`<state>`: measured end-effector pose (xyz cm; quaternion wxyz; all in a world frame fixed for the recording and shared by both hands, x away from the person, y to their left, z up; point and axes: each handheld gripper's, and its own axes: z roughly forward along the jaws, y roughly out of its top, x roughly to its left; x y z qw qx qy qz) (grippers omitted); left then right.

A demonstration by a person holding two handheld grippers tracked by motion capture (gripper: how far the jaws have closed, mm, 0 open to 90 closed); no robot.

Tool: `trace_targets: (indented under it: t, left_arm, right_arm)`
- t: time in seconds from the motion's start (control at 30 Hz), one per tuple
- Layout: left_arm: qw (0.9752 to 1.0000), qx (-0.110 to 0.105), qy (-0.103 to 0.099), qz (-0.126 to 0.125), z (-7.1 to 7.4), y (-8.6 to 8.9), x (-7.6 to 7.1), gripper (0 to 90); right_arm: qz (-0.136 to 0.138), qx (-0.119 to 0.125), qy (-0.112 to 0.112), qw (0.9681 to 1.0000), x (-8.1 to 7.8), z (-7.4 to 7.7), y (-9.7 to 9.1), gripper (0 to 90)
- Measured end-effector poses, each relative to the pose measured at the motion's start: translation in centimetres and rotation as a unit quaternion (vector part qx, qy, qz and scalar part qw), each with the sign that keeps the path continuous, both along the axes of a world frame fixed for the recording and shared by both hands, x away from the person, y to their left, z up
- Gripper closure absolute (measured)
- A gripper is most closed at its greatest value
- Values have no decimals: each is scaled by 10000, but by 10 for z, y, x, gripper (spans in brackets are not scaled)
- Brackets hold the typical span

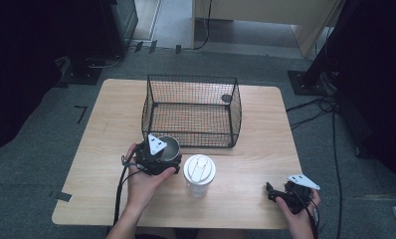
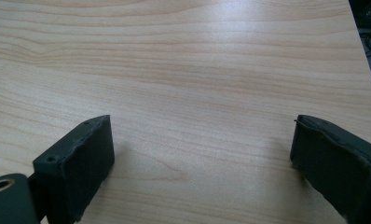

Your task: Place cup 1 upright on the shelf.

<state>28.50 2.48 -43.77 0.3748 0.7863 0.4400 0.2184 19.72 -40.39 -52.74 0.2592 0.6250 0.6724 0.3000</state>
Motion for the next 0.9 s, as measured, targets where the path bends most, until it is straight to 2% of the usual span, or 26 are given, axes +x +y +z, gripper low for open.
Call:
trace_targets:
  t: [0.37, 0.47, 0.63, 0.9]
  left_arm:
    - [10000, -6, -33, -12, 0, 0, -2, 76]
    - [9999, 43, -125, -14, 1, 0, -3, 76]
    - [9996, -103, -248, 21, 7, 3, -5, 77]
    - [9988, -204, -436, 56, 15, 6, -7, 77]
  right_arm:
    - [0, -1, 1, 10000, 0, 0, 0, 62]
    - [1, -1, 1, 10000, 0, 0, 0, 62]
    - [0, 1, 1, 10000, 0, 0, 0, 62]
    - [-2, 2, 4, 10000, 0, 0, 0, 62]
